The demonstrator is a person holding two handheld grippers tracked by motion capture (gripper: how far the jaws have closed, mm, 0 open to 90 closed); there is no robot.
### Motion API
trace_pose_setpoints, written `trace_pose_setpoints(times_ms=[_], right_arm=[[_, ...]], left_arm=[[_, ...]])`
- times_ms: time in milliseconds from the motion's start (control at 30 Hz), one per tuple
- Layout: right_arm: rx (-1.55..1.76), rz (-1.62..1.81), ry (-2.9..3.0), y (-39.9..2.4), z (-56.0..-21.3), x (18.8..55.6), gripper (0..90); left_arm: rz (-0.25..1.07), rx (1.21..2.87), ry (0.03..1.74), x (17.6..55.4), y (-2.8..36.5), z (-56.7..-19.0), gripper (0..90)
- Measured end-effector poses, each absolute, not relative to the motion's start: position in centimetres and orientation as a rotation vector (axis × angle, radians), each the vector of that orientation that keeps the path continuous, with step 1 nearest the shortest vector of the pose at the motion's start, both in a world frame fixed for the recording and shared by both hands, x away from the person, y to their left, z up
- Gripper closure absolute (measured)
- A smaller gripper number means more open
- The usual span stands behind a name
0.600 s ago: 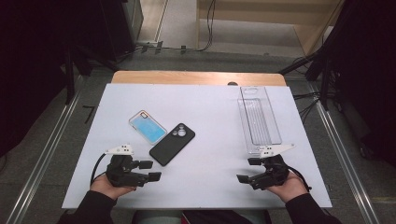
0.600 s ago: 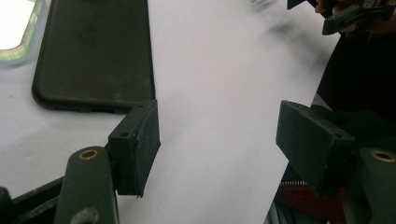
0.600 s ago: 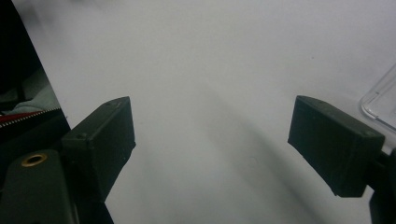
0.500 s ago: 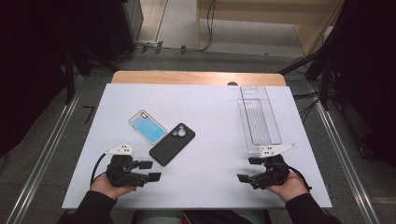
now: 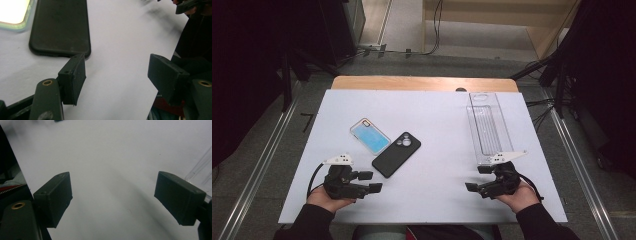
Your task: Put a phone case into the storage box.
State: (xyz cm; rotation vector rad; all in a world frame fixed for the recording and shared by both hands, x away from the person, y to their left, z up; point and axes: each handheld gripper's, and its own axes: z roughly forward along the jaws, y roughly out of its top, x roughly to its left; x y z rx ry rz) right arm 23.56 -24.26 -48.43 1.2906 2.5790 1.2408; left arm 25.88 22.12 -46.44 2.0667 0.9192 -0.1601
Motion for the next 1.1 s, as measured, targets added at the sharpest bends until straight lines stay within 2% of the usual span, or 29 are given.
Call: trace_pose_setpoints(times_ms=[1100], right_arm=[[1.225, 1.289, 2.573, -23.39, -47.90, 23.43, 12.9]], left_arm=[[-0.171, 2.062, 0.903, 25.77, 22.06, -45.96, 30.6]])
